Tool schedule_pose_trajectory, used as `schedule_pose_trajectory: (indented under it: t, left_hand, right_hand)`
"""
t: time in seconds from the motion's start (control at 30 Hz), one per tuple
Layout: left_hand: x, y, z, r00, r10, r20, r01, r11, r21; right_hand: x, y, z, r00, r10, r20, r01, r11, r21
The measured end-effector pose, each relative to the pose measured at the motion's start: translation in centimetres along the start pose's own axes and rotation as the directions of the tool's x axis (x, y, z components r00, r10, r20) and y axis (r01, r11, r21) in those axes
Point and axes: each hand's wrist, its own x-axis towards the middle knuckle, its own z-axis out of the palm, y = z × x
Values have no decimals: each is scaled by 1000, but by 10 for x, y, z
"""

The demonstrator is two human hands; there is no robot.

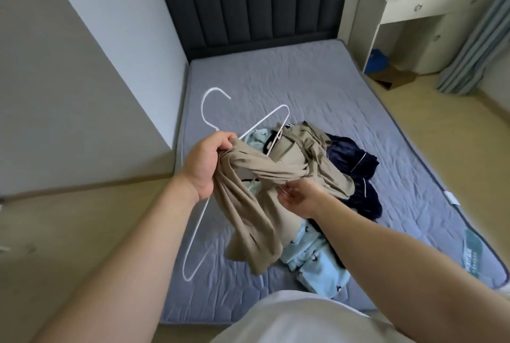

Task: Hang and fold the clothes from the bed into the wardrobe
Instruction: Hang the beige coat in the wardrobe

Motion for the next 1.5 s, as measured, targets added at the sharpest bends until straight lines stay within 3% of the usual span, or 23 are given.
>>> schedule_pose_trajectory:
  t: [0.13,0.27,0.4,0.57,0.73,0.87,1.07,1.2,1.3,1.5]
  left_hand:
    - [0,-6,-27,995,-31,-95,32,999,5]
    - [9,-29,-50,923,97,-372,38,940,339]
    - [26,-59,-77,851,193,-489,150,802,578]
    - [41,-75,-80,818,300,-491,135,729,671]
    - [43,-77,-63,772,346,-534,32,817,576]
    - [38,-65,-37,783,408,-469,-74,810,582]
    - [18,-77,-5,889,316,-333,-107,849,518]
    - [15,-99,1,925,294,-241,-102,802,588]
    - [19,-108,9,937,244,-248,-35,775,631]
    - [33,-108,28,912,196,-359,165,628,760]
  right_hand:
    - [-3,-20,19,994,-112,-16,113,993,18]
    - [-18,-33,37,971,-236,25,237,972,-13]
    - [-44,-41,54,924,-337,179,352,934,-56]
    - [-82,-52,70,830,-449,330,508,854,-115]
    - [-114,-74,87,682,-558,473,685,714,-145]
    - [-129,-87,96,578,-605,547,791,579,-196]
    - [-145,-91,116,539,-623,567,812,562,-154]
    - [-154,-86,130,488,-650,582,847,513,-136]
    - [-161,-81,143,458,-674,579,857,508,-87]
    - [-169,-72,157,444,-655,611,850,524,-56]
